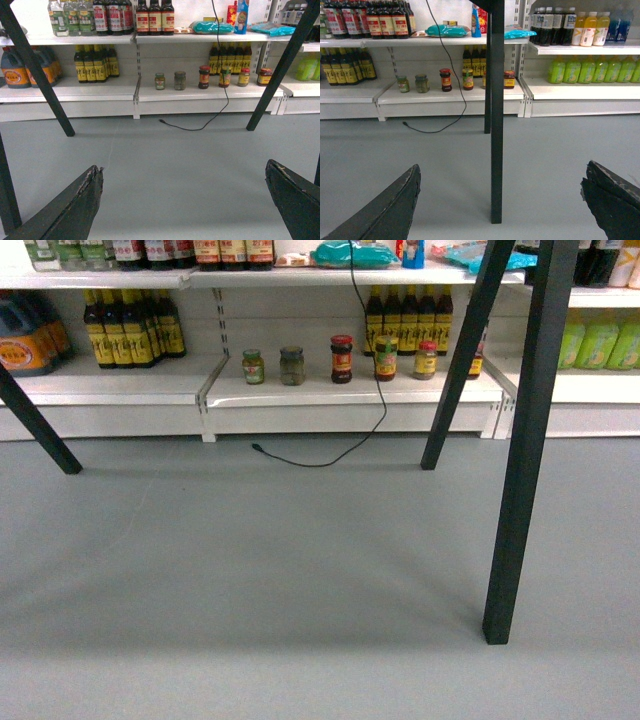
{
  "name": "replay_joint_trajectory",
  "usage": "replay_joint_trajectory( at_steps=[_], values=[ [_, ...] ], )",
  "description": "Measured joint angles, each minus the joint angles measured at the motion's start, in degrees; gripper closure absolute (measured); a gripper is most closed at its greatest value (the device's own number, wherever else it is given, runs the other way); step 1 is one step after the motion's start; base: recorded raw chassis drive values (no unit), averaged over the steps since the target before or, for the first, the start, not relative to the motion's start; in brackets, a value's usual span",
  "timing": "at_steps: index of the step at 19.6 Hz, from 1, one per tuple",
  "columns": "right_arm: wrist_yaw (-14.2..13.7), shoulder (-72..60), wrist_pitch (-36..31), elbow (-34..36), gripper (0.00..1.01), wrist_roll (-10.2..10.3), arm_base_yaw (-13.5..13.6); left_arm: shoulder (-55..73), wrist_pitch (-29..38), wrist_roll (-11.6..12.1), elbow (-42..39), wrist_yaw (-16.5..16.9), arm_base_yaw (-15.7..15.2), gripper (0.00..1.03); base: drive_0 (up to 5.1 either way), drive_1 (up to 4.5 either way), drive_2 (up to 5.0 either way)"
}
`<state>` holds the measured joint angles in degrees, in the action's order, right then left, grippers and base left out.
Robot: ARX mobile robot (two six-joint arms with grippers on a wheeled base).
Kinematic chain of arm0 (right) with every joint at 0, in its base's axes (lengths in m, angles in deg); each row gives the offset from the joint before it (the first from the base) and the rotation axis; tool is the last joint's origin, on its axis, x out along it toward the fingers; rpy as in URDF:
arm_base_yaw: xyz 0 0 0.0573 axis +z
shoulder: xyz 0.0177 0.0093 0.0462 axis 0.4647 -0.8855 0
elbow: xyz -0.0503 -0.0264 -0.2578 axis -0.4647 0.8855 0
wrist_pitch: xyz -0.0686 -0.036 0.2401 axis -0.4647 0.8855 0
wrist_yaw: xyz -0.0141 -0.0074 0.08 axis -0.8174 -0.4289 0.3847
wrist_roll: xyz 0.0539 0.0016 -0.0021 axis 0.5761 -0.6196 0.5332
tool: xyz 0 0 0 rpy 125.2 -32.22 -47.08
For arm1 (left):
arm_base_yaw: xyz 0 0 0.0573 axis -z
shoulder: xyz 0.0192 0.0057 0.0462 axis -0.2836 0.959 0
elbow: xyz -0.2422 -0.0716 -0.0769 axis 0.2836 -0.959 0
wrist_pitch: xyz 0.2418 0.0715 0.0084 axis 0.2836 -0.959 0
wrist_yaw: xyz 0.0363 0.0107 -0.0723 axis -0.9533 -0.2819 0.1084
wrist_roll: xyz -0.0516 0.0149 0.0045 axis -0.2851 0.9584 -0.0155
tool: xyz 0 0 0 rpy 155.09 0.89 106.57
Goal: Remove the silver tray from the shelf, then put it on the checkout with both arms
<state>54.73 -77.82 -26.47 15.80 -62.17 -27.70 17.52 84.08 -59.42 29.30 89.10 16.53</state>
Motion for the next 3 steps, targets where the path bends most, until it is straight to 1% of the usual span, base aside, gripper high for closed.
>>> replay_joint_trajectory(
  at_steps=[3],
  values=[
    [0.0,0.0,0.0,0.0,0.03,0.0,0.0,0.0,0.0,0.0,0.0,0.0,0.0,0.05,0.0,0.0,0.0]
  ],
)
